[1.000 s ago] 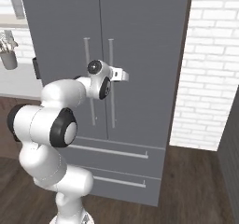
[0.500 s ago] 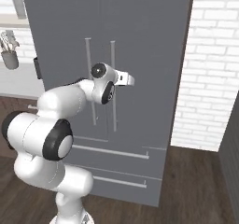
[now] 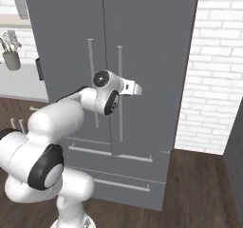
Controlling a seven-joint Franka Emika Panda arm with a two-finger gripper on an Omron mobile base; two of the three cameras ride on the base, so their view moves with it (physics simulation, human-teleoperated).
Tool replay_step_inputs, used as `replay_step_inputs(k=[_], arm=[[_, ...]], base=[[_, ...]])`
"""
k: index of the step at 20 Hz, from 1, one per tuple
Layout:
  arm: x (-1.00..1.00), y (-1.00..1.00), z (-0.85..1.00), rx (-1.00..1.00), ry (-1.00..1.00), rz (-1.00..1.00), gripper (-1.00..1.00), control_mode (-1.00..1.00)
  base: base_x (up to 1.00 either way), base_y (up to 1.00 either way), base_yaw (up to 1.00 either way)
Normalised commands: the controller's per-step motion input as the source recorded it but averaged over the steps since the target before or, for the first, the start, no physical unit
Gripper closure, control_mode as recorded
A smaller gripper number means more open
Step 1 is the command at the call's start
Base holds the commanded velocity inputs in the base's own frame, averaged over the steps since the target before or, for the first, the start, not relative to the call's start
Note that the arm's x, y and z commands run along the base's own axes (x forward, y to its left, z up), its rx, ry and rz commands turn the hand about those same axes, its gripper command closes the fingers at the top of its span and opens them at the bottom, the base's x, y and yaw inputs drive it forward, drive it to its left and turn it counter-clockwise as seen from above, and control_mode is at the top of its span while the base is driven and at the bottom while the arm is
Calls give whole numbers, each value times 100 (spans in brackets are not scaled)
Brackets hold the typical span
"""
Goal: Take the strawberry from the fridge and place it on top of the pancake, located on the dining counter.
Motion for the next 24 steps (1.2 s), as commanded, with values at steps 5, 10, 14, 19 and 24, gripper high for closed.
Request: replay_step_inputs(k=[5,10,14,19,24], arm=[[-50,-100,-13,0,0,-4,100,-100],[-48,-100,-16,2,0,-2,100,-100],[-45,-100,-29,17,-11,0,100,-100],[-31,-100,-34,19,-14,0,100,-100],[-26,-100,-18,13,-11,0,100,-100]], base=[[0,0,0],[0,0,0],[0,0,0],[0,0,0],[0,0,0]])
